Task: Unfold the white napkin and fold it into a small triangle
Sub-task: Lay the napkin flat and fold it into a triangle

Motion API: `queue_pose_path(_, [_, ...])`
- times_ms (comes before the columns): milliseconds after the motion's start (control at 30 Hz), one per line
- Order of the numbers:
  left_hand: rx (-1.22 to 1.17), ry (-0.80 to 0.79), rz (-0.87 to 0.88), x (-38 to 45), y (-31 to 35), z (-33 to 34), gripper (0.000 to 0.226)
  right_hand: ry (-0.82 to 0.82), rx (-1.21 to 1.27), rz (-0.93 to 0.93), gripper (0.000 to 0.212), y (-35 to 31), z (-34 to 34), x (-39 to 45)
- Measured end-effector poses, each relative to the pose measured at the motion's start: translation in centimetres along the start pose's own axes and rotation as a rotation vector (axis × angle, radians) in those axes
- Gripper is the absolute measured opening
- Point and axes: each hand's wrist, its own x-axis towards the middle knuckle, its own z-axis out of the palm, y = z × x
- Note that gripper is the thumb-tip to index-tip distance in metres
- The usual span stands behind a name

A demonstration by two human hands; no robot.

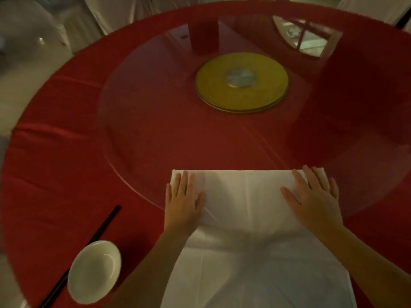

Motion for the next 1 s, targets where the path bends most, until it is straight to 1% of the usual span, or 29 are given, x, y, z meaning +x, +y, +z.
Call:
queue_pose_path(67, [-0.077, 0.111, -0.057, -1.2, 0.1, -0.9, 0.064, 0.044, 0.079, -0.110, 0.043, -3.7, -0.5, 1.5])
queue_pose_path(133, [-0.148, 0.204, -0.165, -2.9, 0.0, -1.5, 0.058, -0.010, 0.196, -0.236, 0.032, -8.4, -0.7, 3.3])
queue_pose_path(200, [-0.216, 0.256, -0.301, -4.6, -0.4, -1.7, 0.054, -0.095, 0.296, -0.358, 0.028, -13.2, -0.5, 5.0])
queue_pose_path(267, [-0.262, 0.260, -0.418, -6.1, -1.1, -1.5, 0.052, -0.195, 0.339, -0.430, 0.030, -17.5, -0.2, 6.6])
queue_pose_path(333, [-0.294, 0.219, -0.512, -7.4, -1.9, -1.2, 0.053, -0.270, 0.330, -0.483, 0.032, -20.9, 0.3, 8.0])
queue_pose_path(433, [-0.362, 0.156, -0.597, -8.8, -3.0, -0.7, 0.059, -0.341, 0.194, -0.538, 0.032, -24.1, 1.0, 9.3])
queue_pose_path(533, [-0.444, 0.121, -0.654, -9.1, -3.6, -0.8, 0.058, -0.379, 0.029, -0.569, 0.033, -25.6, 1.9, 9.7])
queue_pose_path(633, [-0.536, 0.086, -0.702, -8.6, -3.9, -1.1, 0.050, -0.366, -0.029, -0.583, 0.029, -26.1, 2.2, 9.6])
queue_pose_path(767, [-0.568, 0.082, -0.732, -8.0, -4.0, -1.1, 0.039, -0.306, 0.073, -0.574, 0.016, -26.0, 1.9, 9.1])
queue_pose_path(867, [-0.500, 0.060, -0.739, -8.0, -4.0, -0.8, 0.051, -0.258, 0.145, -0.577, 0.014, -25.3, 1.6, 8.4])
queue_pose_path(933, [-0.445, 0.031, -0.739, -7.9, -3.8, -0.6, 0.052, -0.309, 0.176, -0.551, 0.015, -24.6, 1.7, 8.2])
queue_pose_path(1000, [-0.429, 0.013, -0.741, -8.0, -3.7, -0.7, 0.044, -0.412, 0.173, -0.539, 0.029, -24.1, 2.2, 8.2])
